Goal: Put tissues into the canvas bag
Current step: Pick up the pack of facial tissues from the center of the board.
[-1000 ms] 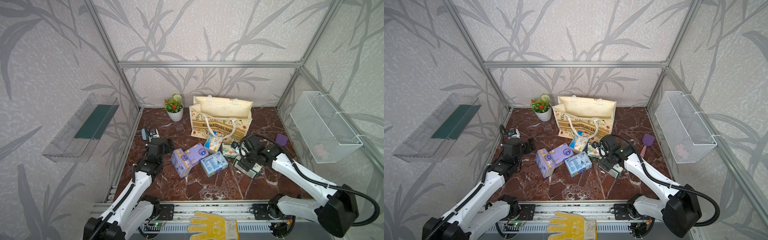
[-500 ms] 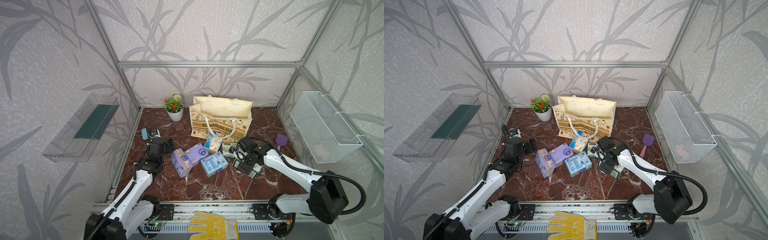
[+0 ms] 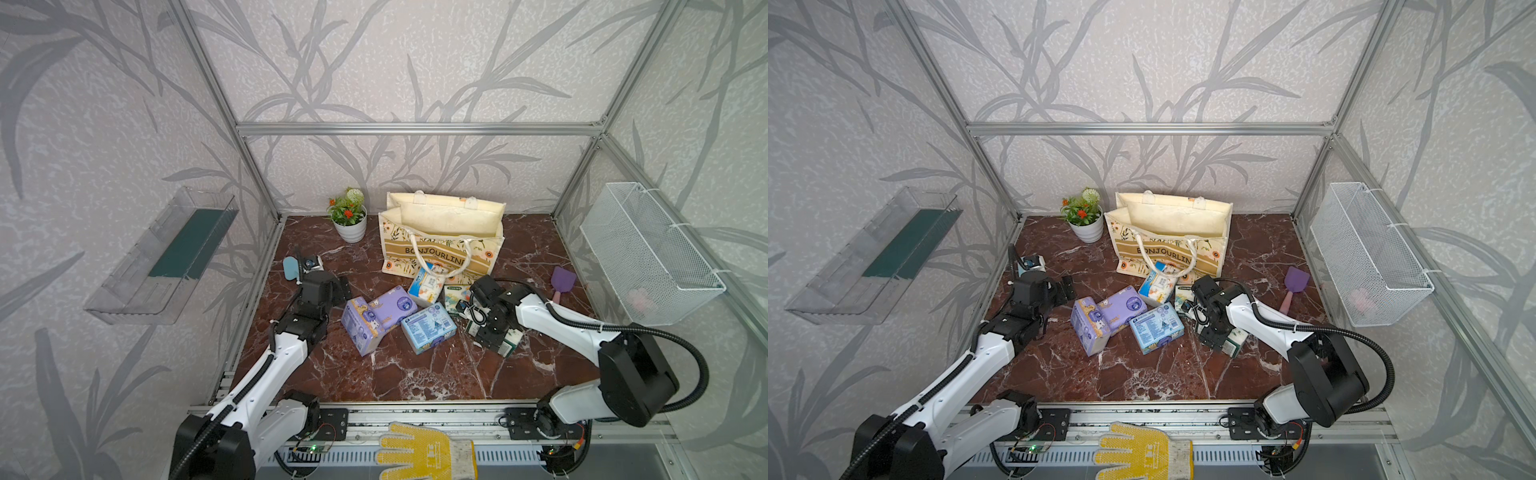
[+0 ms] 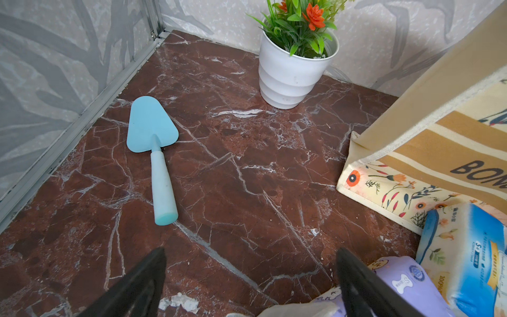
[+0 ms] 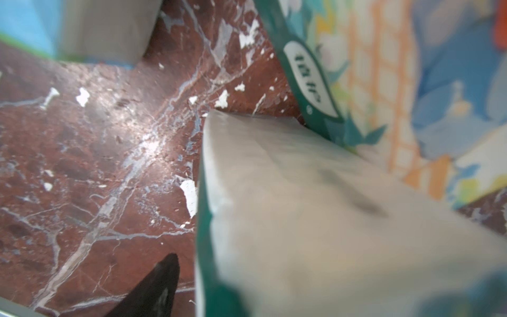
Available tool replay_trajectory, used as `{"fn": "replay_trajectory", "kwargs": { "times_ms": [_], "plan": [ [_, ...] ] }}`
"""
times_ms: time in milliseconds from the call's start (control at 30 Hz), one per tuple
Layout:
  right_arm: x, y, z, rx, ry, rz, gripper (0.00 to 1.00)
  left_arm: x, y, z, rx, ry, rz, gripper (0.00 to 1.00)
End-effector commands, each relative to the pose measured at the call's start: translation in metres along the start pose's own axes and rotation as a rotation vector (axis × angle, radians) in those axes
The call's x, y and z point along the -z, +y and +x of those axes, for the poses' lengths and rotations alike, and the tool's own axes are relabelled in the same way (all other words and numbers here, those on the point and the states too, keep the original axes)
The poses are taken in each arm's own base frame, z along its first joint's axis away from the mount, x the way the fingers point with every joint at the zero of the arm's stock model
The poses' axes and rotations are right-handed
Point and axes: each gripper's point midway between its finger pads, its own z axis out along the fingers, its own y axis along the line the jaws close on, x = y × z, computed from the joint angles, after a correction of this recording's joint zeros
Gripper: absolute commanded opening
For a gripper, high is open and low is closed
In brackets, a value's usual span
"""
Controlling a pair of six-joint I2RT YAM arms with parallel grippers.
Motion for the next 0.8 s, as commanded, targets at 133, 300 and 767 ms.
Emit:
{"fn": "replay_trajectory", "kwargs": {
  "times_ms": [133,300,767],
  "plan": [
    [0.000,0.011,-0.005,0.006,-0.047,-0.061,0.59,0.007,-0.006,-0.020,0.004,-0.033,0.011,0.95],
    [0.005,0.012,-0.008,0.008,-0.074,-0.067,0.44,0.008,-0.010,-0.027,0.001,-0.041,0.016,0.95],
    [0.085,0.009,-0.043,-0.035,-0.421,-0.061,0.39,0.012,-0.027,-0.057,-0.021,-0.075,0.061,0.95]
  ]
}}
